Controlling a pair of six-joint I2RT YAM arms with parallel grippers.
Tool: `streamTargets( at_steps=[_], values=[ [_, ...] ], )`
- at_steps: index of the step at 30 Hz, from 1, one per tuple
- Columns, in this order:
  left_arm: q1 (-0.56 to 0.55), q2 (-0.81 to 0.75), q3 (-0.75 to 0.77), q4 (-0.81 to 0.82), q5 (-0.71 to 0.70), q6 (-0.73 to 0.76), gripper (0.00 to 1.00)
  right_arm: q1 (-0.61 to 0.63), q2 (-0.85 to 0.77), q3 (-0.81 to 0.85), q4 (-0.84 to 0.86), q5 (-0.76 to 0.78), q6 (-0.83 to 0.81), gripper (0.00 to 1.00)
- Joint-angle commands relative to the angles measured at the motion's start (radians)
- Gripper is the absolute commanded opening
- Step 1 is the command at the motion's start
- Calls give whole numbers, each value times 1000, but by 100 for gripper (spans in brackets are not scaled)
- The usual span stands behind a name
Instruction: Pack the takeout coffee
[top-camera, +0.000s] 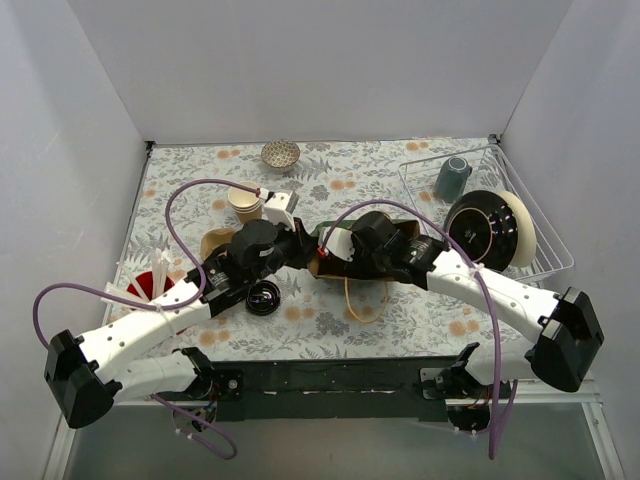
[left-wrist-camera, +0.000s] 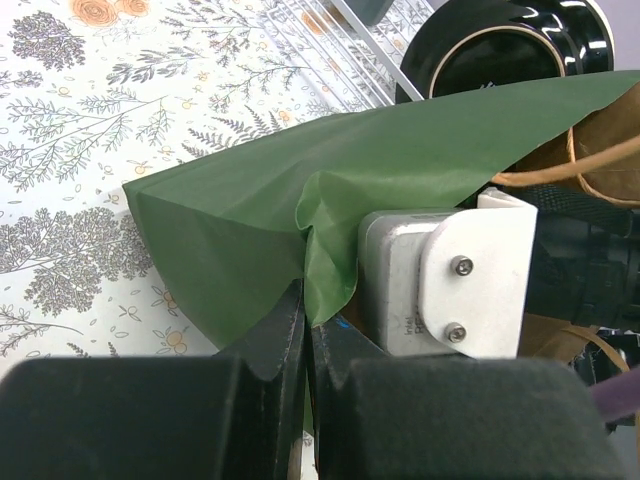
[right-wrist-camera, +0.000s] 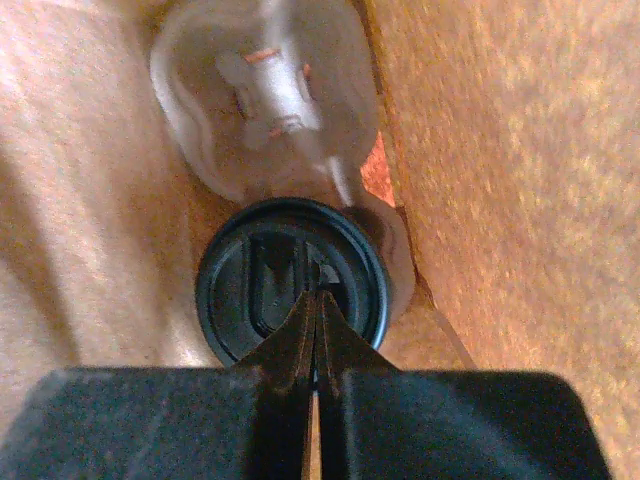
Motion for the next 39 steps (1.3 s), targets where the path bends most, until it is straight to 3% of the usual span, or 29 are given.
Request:
streamTargets(
  at_steps=[1, 19, 32, 35, 39],
  values=[
    [-7, -45, -10, 7, 27, 6, 0, -3, 1, -39, 0, 135, 29, 1],
    [-6, -114, -86, 6, 23, 12, 0, -55, -114, -264, 114, 222, 267, 1],
    [-7, -133, -92, -1, 15, 17, 0, -79, -88, -246, 114, 293, 321, 1],
    [-7, -130, -83, -2, 9, 14, 0, -79, -102, -223, 123, 250, 313, 1],
    [-7, -96, -46, -13, -3, 33, 0, -78, -209, -246, 201, 56, 240, 1]
  ],
)
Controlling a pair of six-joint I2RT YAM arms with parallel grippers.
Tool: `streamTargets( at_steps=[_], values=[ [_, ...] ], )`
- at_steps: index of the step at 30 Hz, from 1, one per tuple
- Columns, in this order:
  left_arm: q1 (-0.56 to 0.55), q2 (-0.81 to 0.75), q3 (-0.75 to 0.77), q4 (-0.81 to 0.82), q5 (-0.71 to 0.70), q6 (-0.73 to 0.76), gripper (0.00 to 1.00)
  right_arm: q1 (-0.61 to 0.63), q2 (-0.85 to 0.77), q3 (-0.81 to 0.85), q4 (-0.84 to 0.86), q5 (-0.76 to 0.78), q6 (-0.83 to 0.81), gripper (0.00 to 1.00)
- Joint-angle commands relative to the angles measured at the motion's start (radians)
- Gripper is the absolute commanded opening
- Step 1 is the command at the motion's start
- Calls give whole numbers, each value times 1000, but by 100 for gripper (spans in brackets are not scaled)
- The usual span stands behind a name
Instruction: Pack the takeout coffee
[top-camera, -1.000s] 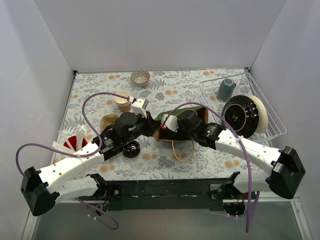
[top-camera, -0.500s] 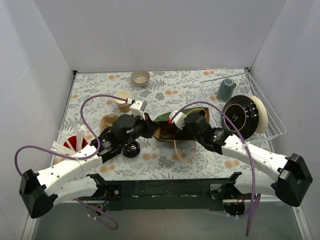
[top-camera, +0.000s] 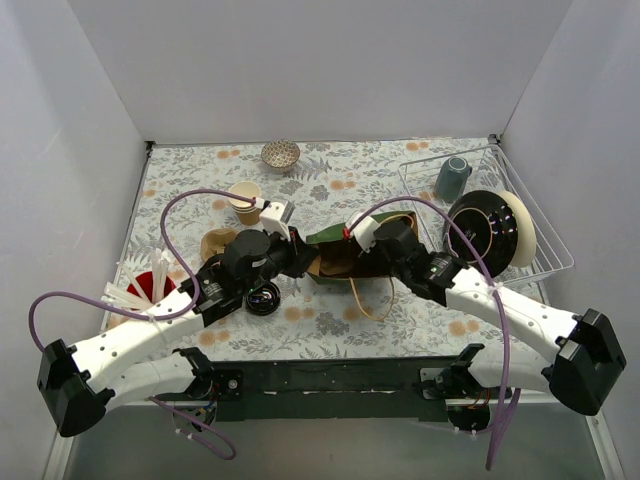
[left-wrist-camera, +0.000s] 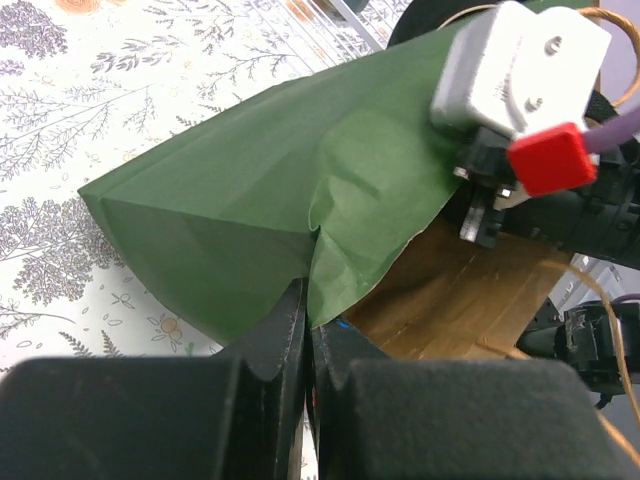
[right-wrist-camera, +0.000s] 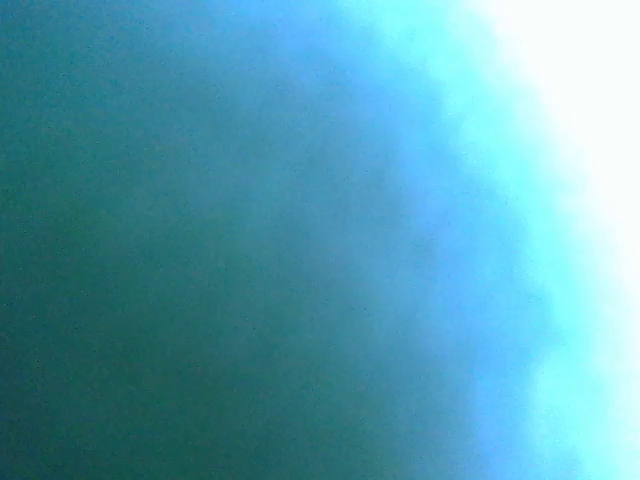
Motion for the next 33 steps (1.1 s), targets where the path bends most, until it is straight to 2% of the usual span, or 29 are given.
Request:
streamTargets(
  at_steps=[1, 4, 6, 11, 14, 19, 22, 26, 29, 33],
  values=[
    [-2, 0, 53, -53, -20, 39, 0, -25, -88, -36, -28, -136, -93, 1],
    [-2, 20, 62, -29, -41, 71, 0, -23, -142, -50, -20, -228, -167, 8],
    [-2, 29, 62, 8, -55, 88, 0, -23, -159, -43, -41, -245, -198, 20],
    [-2, 71, 77, 50, -80, 128, 0, -23, -144, 26, -164, -240, -278, 35],
    [0, 75, 82, 59, -92, 144, 0, -25, -144, 65, -215, -242, -293, 36],
    [-2, 74, 89, 68, -92, 150, 0, -20, -130, 114, -238, -206, -299, 31],
    [0, 78, 99, 64, -89, 147, 0, -11, -113, 157, -239, -251, -305, 29],
    [-2, 83, 103, 51, -81, 142, 0, 14, -96, 180, -236, -311, -347, 8],
    [-2, 86, 99, 47, -69, 131, 0, 31, -96, 166, -193, -349, -414, 3],
    [-2, 75, 82, 67, -66, 130, 0, 54, -76, 166, -198, -381, -456, 1]
  ],
)
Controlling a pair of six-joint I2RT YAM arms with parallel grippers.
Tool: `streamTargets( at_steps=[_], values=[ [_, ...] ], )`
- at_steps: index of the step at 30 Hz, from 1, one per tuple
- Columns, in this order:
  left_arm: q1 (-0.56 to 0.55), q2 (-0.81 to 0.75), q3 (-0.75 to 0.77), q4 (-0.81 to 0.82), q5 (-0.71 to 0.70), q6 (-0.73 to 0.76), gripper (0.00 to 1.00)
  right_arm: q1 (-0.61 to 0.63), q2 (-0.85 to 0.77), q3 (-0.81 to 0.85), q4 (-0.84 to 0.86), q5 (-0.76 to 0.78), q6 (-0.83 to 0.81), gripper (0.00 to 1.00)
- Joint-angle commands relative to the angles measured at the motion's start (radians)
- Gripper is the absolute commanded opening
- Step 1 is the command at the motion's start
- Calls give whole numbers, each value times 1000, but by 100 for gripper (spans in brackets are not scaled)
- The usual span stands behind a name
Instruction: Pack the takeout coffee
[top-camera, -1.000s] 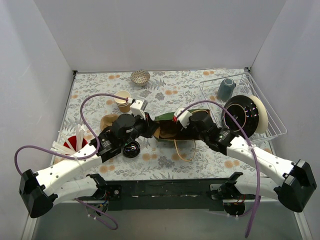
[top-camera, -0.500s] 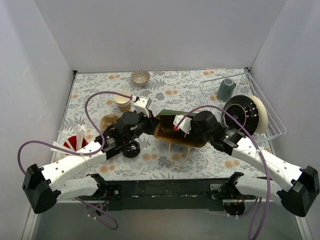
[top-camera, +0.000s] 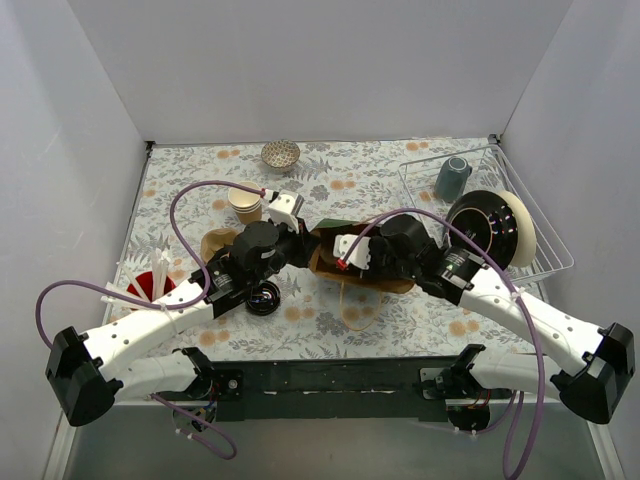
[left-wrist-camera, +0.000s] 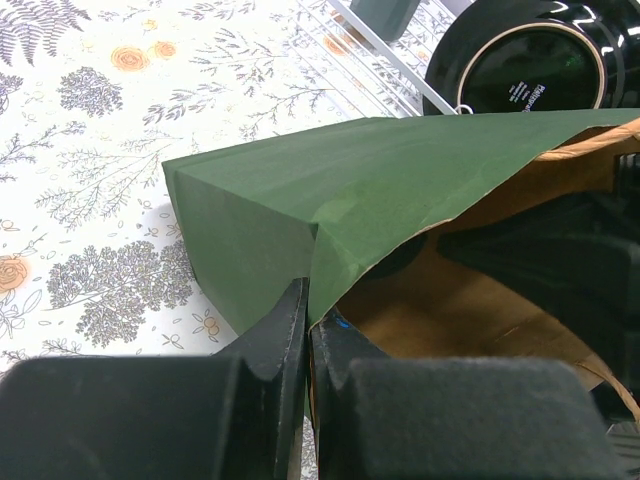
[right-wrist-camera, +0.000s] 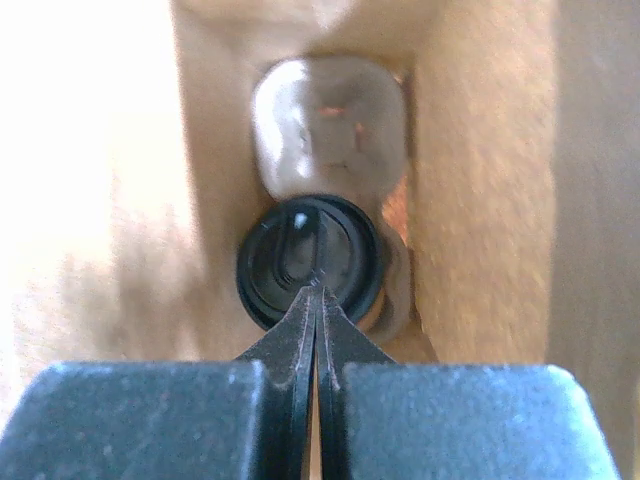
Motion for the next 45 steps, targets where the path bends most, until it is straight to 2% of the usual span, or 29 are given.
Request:
streamTargets(
  at_steps=[1, 12, 19, 22, 23, 25, 26, 31, 32, 34, 45],
  values=[
    [-1, -13, 25, 15, 0, 3, 0, 25, 15, 15, 36, -57, -82, 1],
    [0, -19, 28, 14, 0, 9, 0, 38, 142, -28, 172, 106, -125, 1],
    [0, -33, 22, 9, -5, 11, 0, 36, 179, -16, 165, 173, -33, 1],
    [0, -35, 21, -2, -11, 9, 0, 36, 161, 13, 125, 152, 18, 19],
    [-1, -33, 21, 0, -9, 6, 0, 36, 155, 27, 103, 143, 24, 32],
    [-1, -32, 21, 4, -9, -2, 0, 36, 156, 58, 39, 132, 24, 47],
    [0, -30, 21, 7, -6, -5, 0, 36, 162, 70, 11, 132, 21, 57],
    [-1, -23, 25, 15, 3, -12, 0, 39, 198, 144, -92, 146, 10, 79],
    [-1, -23, 25, 14, 3, -12, 0, 38, 217, 183, -122, 152, 13, 86],
    [0, -21, 27, 15, 6, -12, 0, 41, 256, 217, -154, 163, 24, 92],
    [0, -32, 2, 55, 28, -11, 0, 110, 310, 257, -221, 242, 62, 95]
  ],
)
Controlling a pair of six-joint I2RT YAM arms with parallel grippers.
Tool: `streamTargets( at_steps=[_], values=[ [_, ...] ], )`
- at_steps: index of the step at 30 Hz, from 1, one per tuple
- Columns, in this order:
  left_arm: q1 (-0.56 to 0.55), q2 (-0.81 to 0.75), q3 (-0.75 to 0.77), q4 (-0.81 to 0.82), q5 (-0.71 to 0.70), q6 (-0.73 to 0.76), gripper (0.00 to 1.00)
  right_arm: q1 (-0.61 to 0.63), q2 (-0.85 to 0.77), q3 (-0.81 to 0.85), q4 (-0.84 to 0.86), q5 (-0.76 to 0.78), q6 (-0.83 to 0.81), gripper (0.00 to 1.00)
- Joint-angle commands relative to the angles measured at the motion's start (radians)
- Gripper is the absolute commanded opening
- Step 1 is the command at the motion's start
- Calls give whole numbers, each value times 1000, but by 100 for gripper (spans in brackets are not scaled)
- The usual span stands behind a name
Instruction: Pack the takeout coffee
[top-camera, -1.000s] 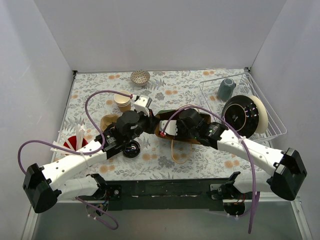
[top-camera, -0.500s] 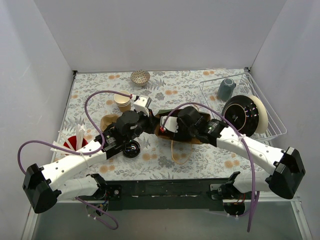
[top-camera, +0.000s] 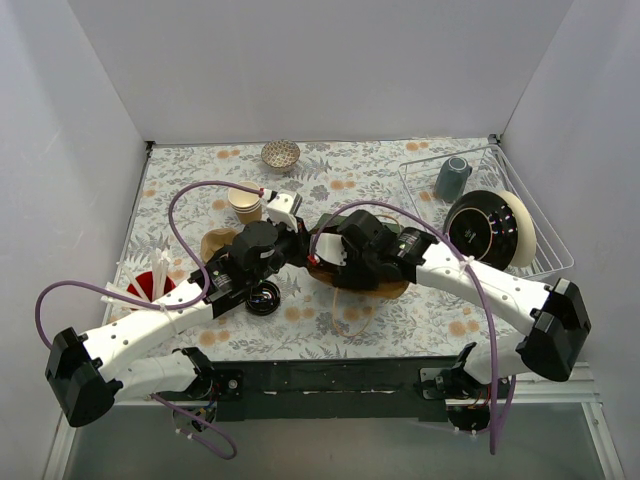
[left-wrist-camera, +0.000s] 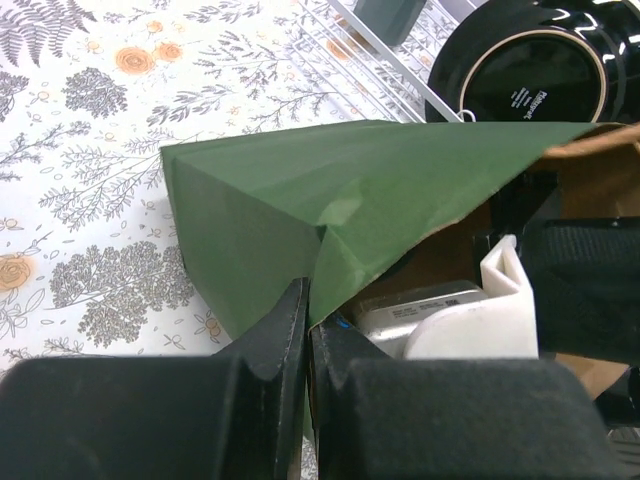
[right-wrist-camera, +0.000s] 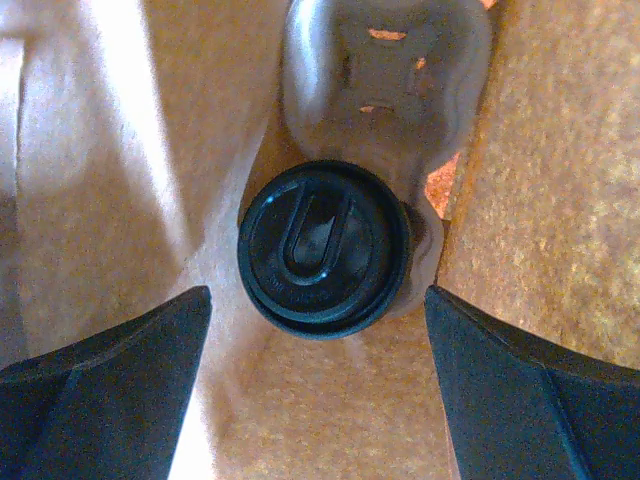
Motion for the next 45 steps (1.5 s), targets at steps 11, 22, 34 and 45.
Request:
streamTargets(
  at_steps=[11, 22, 34, 45],
  values=[
    [-3, 16, 44, 29, 39, 5, 0, 57, 80, 50, 4, 174, 135, 95],
    [-3, 5, 46, -4, 22, -11, 0, 45, 125, 67, 68, 161, 361, 92],
    [-3, -37, 24, -78, -99, -76, 0, -15, 80, 125, -27, 112, 543, 91],
    [-2, -83, -3, -86, -96, -123, 0, -47, 89, 116, 2, 152, 692, 88]
  ],
)
